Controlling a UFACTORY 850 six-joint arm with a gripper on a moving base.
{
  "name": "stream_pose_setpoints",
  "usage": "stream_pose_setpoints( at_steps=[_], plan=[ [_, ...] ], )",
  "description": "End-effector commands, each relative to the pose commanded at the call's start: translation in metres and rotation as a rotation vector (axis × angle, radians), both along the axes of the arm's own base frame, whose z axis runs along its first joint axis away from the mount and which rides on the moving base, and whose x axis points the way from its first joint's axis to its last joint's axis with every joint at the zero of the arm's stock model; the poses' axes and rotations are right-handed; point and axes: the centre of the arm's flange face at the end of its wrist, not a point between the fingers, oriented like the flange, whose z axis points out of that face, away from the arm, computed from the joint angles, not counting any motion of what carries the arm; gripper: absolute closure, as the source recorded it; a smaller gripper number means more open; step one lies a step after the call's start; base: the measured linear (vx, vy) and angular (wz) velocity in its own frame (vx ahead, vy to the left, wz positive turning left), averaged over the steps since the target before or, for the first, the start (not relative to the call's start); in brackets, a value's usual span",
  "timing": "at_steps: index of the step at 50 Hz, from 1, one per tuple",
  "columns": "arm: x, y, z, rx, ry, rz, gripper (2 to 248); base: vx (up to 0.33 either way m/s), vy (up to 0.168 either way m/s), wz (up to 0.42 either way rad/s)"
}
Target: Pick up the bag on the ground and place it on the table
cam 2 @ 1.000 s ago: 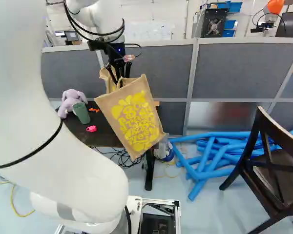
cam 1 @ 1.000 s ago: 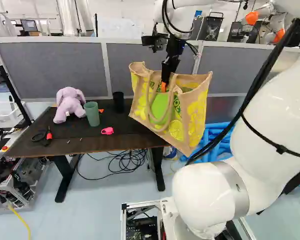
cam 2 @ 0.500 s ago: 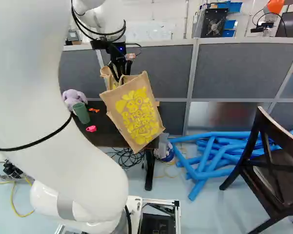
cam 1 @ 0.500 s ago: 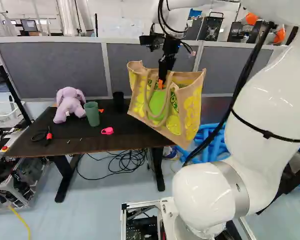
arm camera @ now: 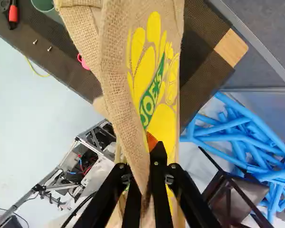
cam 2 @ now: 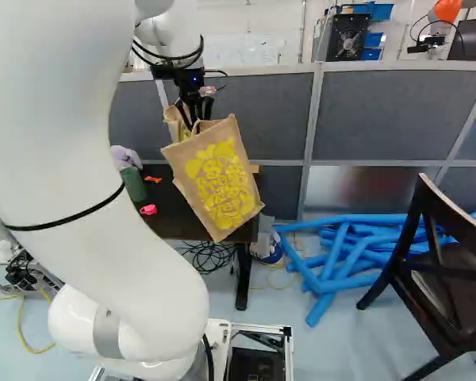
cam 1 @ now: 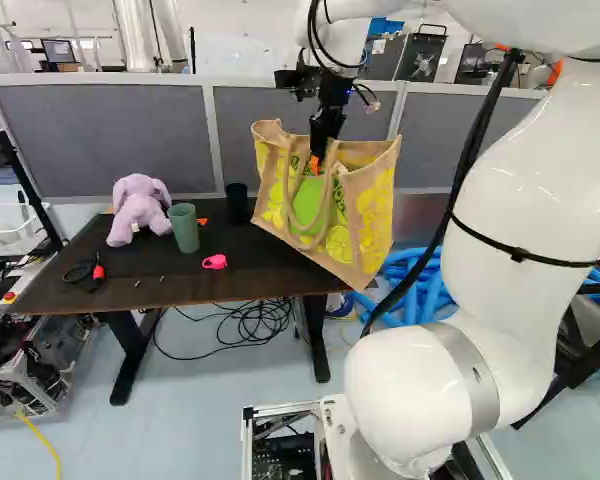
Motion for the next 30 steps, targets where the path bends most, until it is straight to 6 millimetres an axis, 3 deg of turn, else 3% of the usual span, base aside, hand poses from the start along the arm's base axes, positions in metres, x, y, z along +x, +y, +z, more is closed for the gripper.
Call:
stream_pose_setpoints(
  at_steps=[30],
  plan=[
    [0.0049, 0.0007, 0.0001, 0.045, 0.026, -0.314, 225, 0.0, 0.0, 0.0]
  ],
)
